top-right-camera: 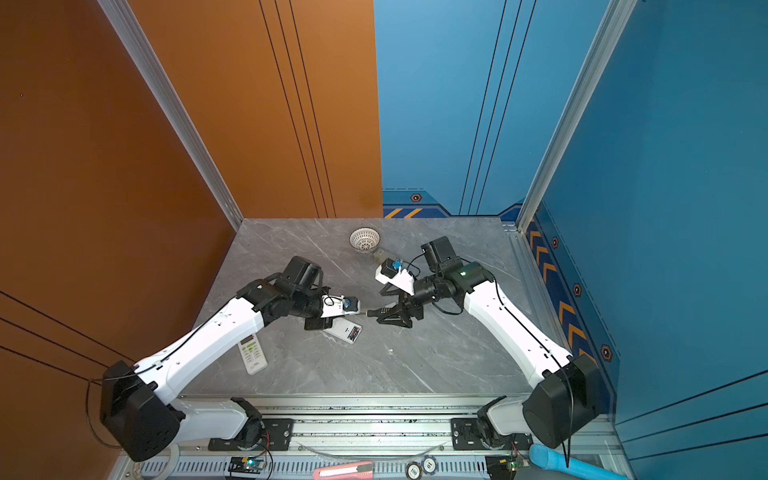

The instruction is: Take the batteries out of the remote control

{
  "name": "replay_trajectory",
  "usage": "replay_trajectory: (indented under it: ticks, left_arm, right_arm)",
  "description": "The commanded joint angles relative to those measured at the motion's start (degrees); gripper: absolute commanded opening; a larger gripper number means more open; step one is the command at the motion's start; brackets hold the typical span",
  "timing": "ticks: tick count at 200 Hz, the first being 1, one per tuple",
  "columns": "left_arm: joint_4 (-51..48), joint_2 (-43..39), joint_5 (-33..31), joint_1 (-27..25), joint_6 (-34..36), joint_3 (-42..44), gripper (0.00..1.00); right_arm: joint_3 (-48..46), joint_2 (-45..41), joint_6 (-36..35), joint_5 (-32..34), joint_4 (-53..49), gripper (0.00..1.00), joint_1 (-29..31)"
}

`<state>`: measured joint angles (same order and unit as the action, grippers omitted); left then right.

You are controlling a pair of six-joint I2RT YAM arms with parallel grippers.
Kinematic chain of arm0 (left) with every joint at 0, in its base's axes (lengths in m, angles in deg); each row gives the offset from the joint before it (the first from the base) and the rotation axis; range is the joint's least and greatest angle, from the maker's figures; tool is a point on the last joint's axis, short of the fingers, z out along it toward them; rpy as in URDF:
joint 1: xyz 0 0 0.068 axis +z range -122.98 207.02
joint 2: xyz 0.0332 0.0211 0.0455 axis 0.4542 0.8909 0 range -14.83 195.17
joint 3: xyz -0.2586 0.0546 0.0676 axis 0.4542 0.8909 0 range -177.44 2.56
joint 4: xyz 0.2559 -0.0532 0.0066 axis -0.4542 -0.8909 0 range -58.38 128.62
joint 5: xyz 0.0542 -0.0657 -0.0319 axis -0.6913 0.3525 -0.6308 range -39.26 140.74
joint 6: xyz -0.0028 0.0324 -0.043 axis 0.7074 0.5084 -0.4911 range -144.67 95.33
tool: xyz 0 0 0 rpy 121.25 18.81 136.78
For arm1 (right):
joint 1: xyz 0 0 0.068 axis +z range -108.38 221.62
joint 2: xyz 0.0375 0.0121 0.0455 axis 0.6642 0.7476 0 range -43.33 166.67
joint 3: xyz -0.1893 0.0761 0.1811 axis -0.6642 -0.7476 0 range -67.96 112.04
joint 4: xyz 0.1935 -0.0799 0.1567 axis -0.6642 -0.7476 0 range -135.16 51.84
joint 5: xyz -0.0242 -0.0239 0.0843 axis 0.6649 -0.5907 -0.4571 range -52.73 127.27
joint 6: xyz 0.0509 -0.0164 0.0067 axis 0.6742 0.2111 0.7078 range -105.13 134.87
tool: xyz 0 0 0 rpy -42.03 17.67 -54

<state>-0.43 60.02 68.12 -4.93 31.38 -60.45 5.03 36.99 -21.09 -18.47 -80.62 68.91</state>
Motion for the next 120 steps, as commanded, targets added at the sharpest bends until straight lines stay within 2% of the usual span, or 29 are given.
replay_trajectory:
  ticks: [1,52,99,120]
  left_arm:
    - [5.7,-2.4,2.4,-0.3,-3.6,1.7,0.0]
    - [14.5,-6.3,5.1,0.2,-11.2,7.4,0.0]
    - [17.2,-8.3,5.0,-1.3,-14.1,9.8,0.0]
    - [17.9,-9.3,4.9,-1.8,-14.7,10.6,0.0]
  right_arm:
    - [-0.9,1.2,1.3,-2.8,-1.0,0.86,0.2]
    - [-1.4,1.8,3.4,-4.4,-0.6,0.83,-2.2]
    - [-1.4,2.0,5.0,-4.6,0.9,0.81,-2.3]
    - [-2.2,1.8,8.8,-5.0,4.7,0.8,-3.6]
